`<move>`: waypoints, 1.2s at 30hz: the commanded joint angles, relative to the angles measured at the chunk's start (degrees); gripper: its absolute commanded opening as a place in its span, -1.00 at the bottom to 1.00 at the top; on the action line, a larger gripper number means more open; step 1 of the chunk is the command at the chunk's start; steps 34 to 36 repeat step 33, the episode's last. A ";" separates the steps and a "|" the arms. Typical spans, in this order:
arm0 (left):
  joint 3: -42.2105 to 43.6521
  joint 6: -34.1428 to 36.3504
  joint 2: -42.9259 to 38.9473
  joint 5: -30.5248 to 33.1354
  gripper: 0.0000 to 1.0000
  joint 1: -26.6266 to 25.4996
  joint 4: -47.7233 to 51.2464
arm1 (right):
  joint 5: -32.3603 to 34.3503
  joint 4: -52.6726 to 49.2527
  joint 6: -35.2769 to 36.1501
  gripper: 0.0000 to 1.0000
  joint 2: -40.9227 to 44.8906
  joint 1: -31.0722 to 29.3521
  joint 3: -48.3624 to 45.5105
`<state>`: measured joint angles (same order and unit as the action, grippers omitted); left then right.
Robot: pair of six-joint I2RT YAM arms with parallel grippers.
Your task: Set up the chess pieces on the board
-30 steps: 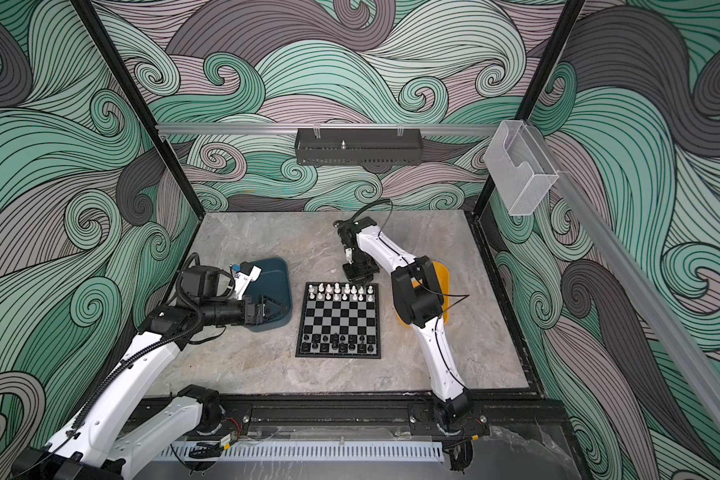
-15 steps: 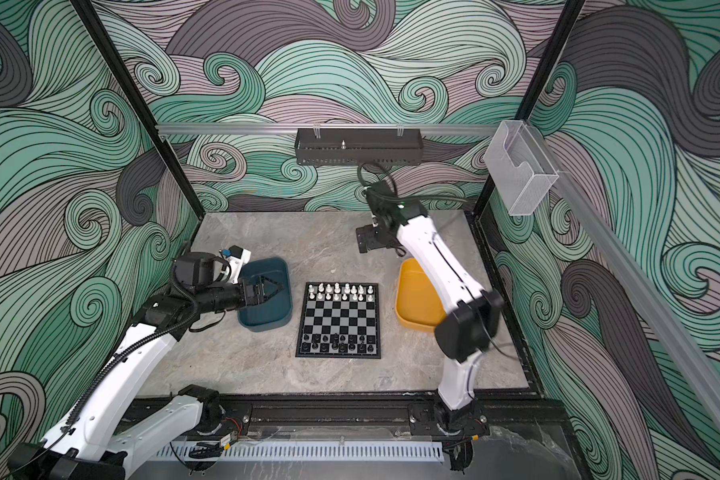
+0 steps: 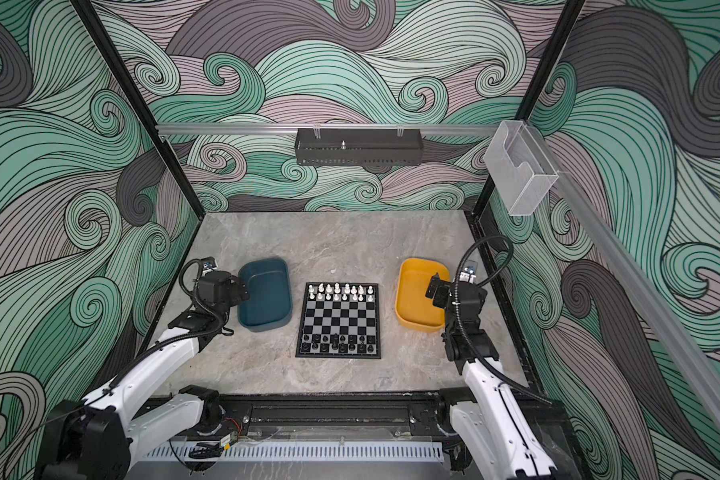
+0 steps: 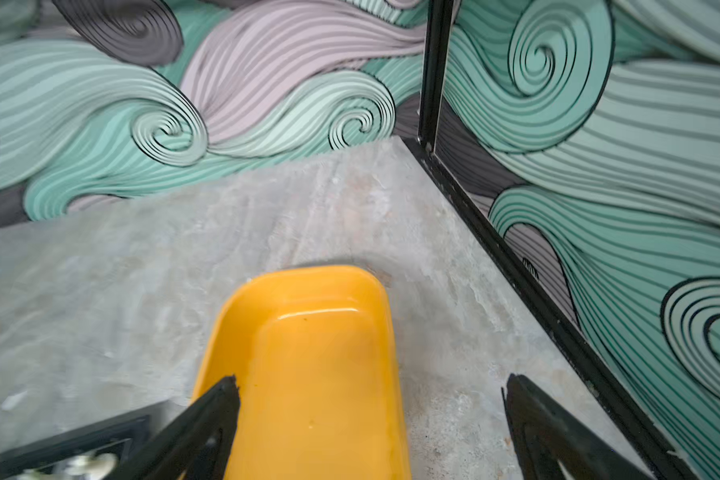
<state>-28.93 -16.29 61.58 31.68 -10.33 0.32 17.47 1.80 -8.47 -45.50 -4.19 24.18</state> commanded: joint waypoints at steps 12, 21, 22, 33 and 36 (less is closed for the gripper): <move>5.19 10.25 23.98 -12.50 0.97 11.18 -42.72 | -2.28 47.27 6.80 0.99 -35.85 1.31 -4.66; 3.34 9.95 25.68 -13.97 0.97 11.82 -40.60 | -6.36 50.62 8.01 0.99 -42.74 1.72 -2.75; 3.20 9.91 25.56 -14.02 0.97 11.82 -40.06 | -6.83 47.33 8.34 0.99 -42.11 1.64 -1.90; 3.18 9.88 25.67 -14.10 0.97 11.82 -40.07 | -8.14 47.99 8.89 0.99 -42.50 1.64 -1.84; 3.18 9.88 25.67 -14.10 0.97 11.82 -40.07 | -8.14 47.99 8.89 0.99 -42.50 1.64 -1.84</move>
